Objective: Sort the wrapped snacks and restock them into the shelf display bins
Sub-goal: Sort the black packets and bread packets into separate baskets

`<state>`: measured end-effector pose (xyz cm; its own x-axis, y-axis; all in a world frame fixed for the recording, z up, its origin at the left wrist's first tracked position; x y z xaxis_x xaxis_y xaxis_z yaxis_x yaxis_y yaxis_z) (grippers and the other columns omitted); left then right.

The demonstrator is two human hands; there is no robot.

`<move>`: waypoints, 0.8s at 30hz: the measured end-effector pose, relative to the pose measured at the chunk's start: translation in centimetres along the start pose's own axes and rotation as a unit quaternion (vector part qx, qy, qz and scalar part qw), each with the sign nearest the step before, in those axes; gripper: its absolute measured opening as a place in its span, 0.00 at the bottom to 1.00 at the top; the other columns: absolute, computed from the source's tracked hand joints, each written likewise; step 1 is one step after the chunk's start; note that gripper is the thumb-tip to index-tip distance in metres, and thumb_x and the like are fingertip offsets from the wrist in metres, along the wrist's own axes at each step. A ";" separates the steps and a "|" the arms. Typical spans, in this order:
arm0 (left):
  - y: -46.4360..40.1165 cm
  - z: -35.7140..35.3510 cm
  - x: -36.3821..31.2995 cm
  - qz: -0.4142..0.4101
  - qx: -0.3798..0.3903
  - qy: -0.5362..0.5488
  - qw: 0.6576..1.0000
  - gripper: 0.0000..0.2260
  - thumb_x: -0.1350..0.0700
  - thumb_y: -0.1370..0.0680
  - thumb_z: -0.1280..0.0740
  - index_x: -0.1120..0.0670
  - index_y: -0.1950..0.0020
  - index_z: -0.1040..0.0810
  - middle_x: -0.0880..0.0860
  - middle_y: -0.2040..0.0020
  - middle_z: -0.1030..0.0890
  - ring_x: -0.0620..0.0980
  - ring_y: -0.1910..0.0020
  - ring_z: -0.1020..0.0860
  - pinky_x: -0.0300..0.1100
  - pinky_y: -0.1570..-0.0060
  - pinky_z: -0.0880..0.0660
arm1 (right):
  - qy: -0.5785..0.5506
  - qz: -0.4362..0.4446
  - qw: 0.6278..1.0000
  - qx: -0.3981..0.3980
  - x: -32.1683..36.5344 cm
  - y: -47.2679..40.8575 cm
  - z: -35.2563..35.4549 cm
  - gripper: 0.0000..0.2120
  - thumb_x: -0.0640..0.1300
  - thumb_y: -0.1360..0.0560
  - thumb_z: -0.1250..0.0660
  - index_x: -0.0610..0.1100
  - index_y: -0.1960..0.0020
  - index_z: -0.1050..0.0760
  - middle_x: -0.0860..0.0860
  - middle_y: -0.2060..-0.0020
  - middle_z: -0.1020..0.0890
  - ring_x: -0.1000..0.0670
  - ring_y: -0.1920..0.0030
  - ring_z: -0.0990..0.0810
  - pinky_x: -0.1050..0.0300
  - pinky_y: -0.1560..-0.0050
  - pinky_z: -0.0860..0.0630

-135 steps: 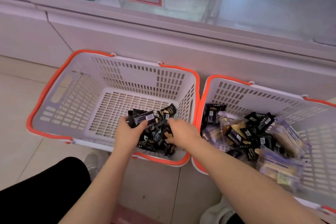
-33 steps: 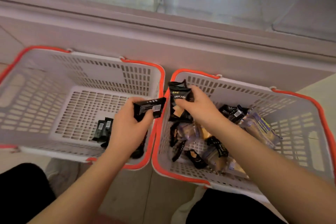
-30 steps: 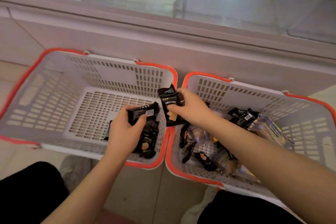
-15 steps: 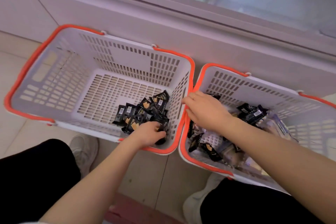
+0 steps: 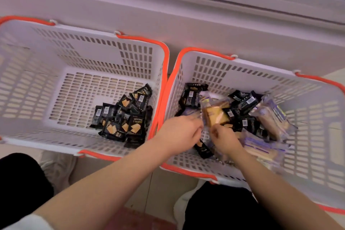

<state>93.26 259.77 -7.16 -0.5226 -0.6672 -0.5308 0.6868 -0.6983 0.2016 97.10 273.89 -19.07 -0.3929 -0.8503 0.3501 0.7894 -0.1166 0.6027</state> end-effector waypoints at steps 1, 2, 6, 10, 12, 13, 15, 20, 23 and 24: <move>-1.2 -1.4 0.3 0.025 0.033 -0.033 0.999 0.11 0.55 0.21 0.44 0.55 0.44 0.26 0.54 0.46 0.22 0.57 0.49 0.23 0.46 0.61 0.30 | 0.007 0.003 0.999 0.032 -0.4 -0.4 -1.4 0.05 0.42 0.24 0.38 0.41 0.55 0.26 0.40 0.55 0.18 0.41 0.53 0.21 0.56 0.61 0.33; -2.2 -2.9 0.7 0.050 0.067 -0.070 0.994 0.10 0.56 0.21 0.44 0.56 0.44 0.27 0.56 0.46 0.22 0.58 0.48 0.22 0.45 0.62 0.31 | 0.021 0.003 0.998 0.064 -0.7 -0.8 -2.7 0.06 0.43 0.23 0.38 0.42 0.57 0.27 0.40 0.55 0.19 0.41 0.54 0.22 0.57 0.62 0.35; -3.5 -9.0 3.0 0.147 0.226 -0.155 0.950 0.13 0.62 0.22 0.43 0.59 0.39 0.27 0.59 0.43 0.23 0.59 0.44 0.23 0.49 0.54 0.26 | 0.071 -0.019 0.985 0.155 -1.3 -2.4 -7.1 0.10 0.48 0.23 0.39 0.42 0.51 0.26 0.42 0.50 0.20 0.43 0.51 0.22 0.56 0.57 0.30; -3.1 -13.9 5.1 0.207 0.325 -0.166 0.908 0.14 0.64 0.21 0.43 0.60 0.38 0.27 0.59 0.39 0.26 0.58 0.41 0.25 0.49 0.48 0.26 | 0.141 -0.010 0.976 0.164 -0.9 -3.7 -8.3 0.15 0.45 0.26 0.35 0.42 0.40 0.27 0.44 0.45 0.21 0.43 0.46 0.22 0.51 0.49 0.25; -3.1 -15.4 5.7 0.216 0.351 -0.174 0.894 0.14 0.65 0.21 0.44 0.60 0.37 0.27 0.58 0.38 0.26 0.57 0.40 0.25 0.47 0.49 0.26 | 0.135 -0.013 0.977 0.165 -0.8 -3.8 -8.4 0.17 0.43 0.27 0.34 0.42 0.39 0.30 0.43 0.44 0.22 0.43 0.45 0.22 0.50 0.48 0.24; -3.3 -15.8 5.9 0.212 0.357 -0.187 0.891 0.14 0.65 0.21 0.43 0.59 0.38 0.26 0.57 0.39 0.25 0.56 0.41 0.25 0.46 0.51 0.27 | 0.107 -0.024 0.979 0.172 -0.8 -3.7 -8.2 0.17 0.43 0.27 0.34 0.42 0.39 0.30 0.44 0.45 0.22 0.43 0.46 0.22 0.50 0.49 0.24; -3.9 -16.3 6.4 0.197 0.354 -0.215 0.889 0.13 0.65 0.22 0.42 0.58 0.40 0.25 0.55 0.41 0.23 0.54 0.44 0.23 0.45 0.56 0.29 | 0.030 -0.042 0.983 0.179 -0.9 -3.5 -7.3 0.16 0.45 0.28 0.33 0.41 0.43 0.29 0.44 0.49 0.22 0.42 0.48 0.21 0.53 0.56 0.25; -4.4 -16.8 7.7 0.261 0.336 -0.167 0.890 0.14 0.65 0.21 0.45 0.59 0.36 0.29 0.57 0.40 0.24 0.57 0.43 0.23 0.51 0.49 0.25 | 0.020 0.006 0.996 0.088 -1.3 -2.9 -0.5 0.18 0.49 0.27 0.36 0.41 0.41 0.30 0.43 0.47 0.25 0.42 0.46 0.25 0.52 0.55 0.28; -4.6 -16.3 7.8 0.270 0.316 -0.156 0.896 0.12 0.62 0.21 0.43 0.58 0.39 0.29 0.56 0.42 0.23 0.56 0.45 0.22 0.49 0.52 0.25 | 0.138 0.064 0.988 0.022 -1.8 -2.7 2.8 0.23 0.48 0.26 0.38 0.41 0.34 0.35 0.43 0.39 0.29 0.41 0.39 0.30 0.48 0.47 0.29; -4.9 -15.9 7.7 0.259 0.306 -0.159 0.902 0.11 0.59 0.21 0.42 0.57 0.40 0.28 0.55 0.45 0.22 0.55 0.48 0.22 0.47 0.56 0.25 | 0.159 0.072 0.984 0.016 -2.2 -2.8 3.3 0.24 0.48 0.26 0.38 0.41 0.33 0.37 0.43 0.38 0.30 0.41 0.37 0.31 0.48 0.46 0.29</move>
<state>93.91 262.16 -25.31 -0.3979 -0.9174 0.0087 0.5236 -0.2193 0.8233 94.17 277.77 -19.13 -0.1061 -0.9752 0.1940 0.8086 0.0289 0.5876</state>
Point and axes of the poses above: each hand's wrist, its own y-axis away from the middle knuckle, its own z-axis out of the back of the hand, x = y × z, the point moved 7 cm from there along -y, towards the middle knuckle
